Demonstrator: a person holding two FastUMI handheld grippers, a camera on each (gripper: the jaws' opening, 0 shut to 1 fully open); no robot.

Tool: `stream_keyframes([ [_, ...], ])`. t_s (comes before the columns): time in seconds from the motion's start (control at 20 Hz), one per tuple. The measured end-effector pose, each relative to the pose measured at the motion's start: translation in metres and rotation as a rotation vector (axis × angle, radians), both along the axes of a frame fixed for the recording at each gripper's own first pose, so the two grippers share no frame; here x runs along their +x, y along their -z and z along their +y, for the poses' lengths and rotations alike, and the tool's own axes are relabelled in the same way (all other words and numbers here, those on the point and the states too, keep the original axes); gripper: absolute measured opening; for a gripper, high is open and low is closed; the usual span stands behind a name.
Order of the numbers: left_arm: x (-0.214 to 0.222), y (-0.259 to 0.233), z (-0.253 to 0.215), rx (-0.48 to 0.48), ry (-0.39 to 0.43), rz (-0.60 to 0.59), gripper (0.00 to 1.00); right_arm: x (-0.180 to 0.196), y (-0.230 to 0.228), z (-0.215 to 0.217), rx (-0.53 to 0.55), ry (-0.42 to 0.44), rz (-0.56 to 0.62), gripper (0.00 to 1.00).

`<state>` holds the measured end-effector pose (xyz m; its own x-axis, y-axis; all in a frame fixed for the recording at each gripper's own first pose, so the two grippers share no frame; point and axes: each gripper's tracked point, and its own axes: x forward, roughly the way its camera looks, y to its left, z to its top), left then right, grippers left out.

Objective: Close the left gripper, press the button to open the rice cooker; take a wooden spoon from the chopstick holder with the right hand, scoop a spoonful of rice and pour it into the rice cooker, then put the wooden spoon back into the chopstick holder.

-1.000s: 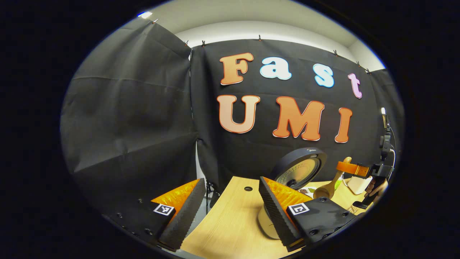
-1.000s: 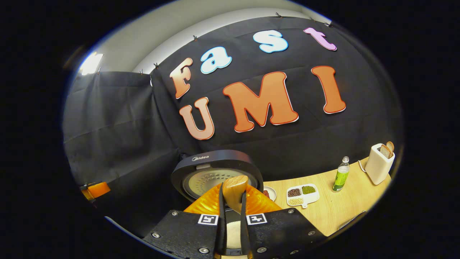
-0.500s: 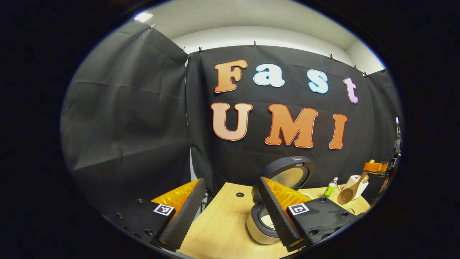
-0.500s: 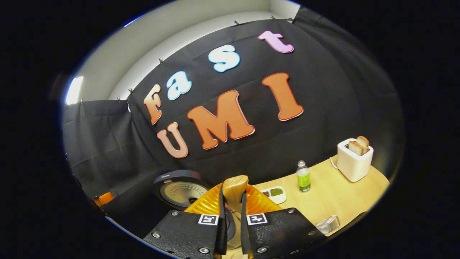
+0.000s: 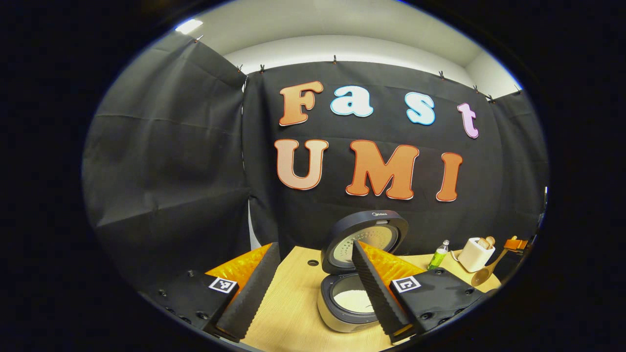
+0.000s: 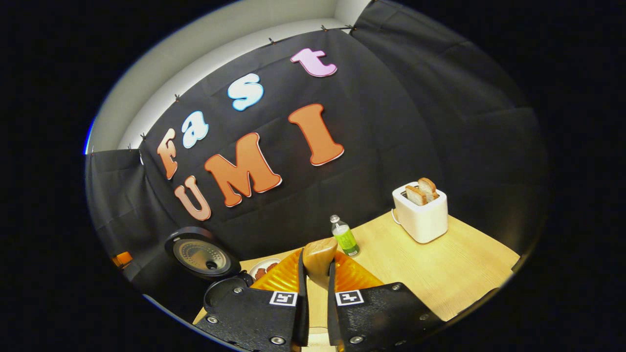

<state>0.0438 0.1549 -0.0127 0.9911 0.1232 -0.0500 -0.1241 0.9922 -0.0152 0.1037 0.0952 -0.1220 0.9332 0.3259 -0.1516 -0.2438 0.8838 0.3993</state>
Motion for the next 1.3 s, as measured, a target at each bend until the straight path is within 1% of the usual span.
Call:
stream_keyframes([
  [0.1, -0.002, -0.001, 0.002, 0.014, -0.024, -0.003, 0.99, 0.006, 0.021, -0.007, 0.029, 0.007, 0.033, 0.14],
  [0.2, -0.005, 0.004, 0.001, 0.002, -0.031, 0.007, 0.98, 0.013, 0.042, -0.008, 0.049, 0.001, 0.062, 0.14],
  [0.4, -0.006, 0.005, 0.008, 0.02, -0.066, 0.027, 0.98, 0.021, 0.088, -0.006, 0.037, -0.018, 0.135, 0.14],
  [0.5, -0.006, 0.001, 0.009, 0.023, -0.077, 0.027, 0.98, 0.025, 0.106, -0.01, 0.071, -0.008, 0.176, 0.14],
  [0.55, -0.006, 0.002, 0.009, 0.026, -0.08, 0.032, 0.98, 0.028, 0.113, -0.013, 0.086, 0.011, 0.191, 0.14],
  [0.65, -0.005, 0.003, 0.007, 0.038, -0.081, 0.04, 0.97, 0.03, 0.122, -0.014, 0.105, 0.021, 0.194, 0.14],
  [0.7, -0.005, 0.003, 0.005, 0.041, -0.078, 0.043, 0.97, 0.03, 0.124, -0.013, 0.107, 0.016, 0.193, 0.15],
  [0.8, -0.001, 0.003, 0.0, 0.042, -0.071, 0.044, 1.0, 0.027, 0.125, -0.015, 0.11, -0.003, 0.187, 0.14],
  [0.9, 0.002, 0.006, -0.004, 0.041, -0.062, 0.046, 1.0, 0.029, 0.127, -0.02, 0.104, -0.001, 0.18, 0.16],
  [0.95, 0.002, 0.006, -0.005, 0.047, -0.06, 0.045, 1.0, 0.028, 0.128, -0.024, 0.098, 0.002, 0.185, 0.2],
  [1.0, 0.003, 0.006, -0.005, 0.055, -0.061, 0.046, 1.0, 0.027, 0.13, -0.029, 0.084, 0.011, 0.199, 0.22],
  [1.05, 0.004, 0.005, -0.006, 0.06, -0.059, 0.044, 1.0, 0.027, 0.136, -0.04, 0.045, 0.036, 0.227, 0.26],
  [1.15, 0.006, 0.004, -0.011, 0.057, -0.046, 0.037, 1.0, 0.024, 0.145, -0.058, -0.025, 0.06, 0.249, 0.31],
  [1.2, 0.007, 0.005, -0.013, 0.053, -0.04, 0.036, 1.0, 0.022, 0.145, -0.066, -0.061, 0.078, 0.257, 0.43],
  [1.25, 0.009, 0.005, -0.015, 0.05, -0.035, 0.035, 1.0, 0.021, 0.143, -0.077, -0.101, 0.1, 0.263, 0.73],
  [1.3, 0.009, 0.004, -0.017, 0.048, -0.03, 0.033, 1.0, 0.022, 0.141, -0.085, -0.136, 0.116, 0.269, 0.82],
])
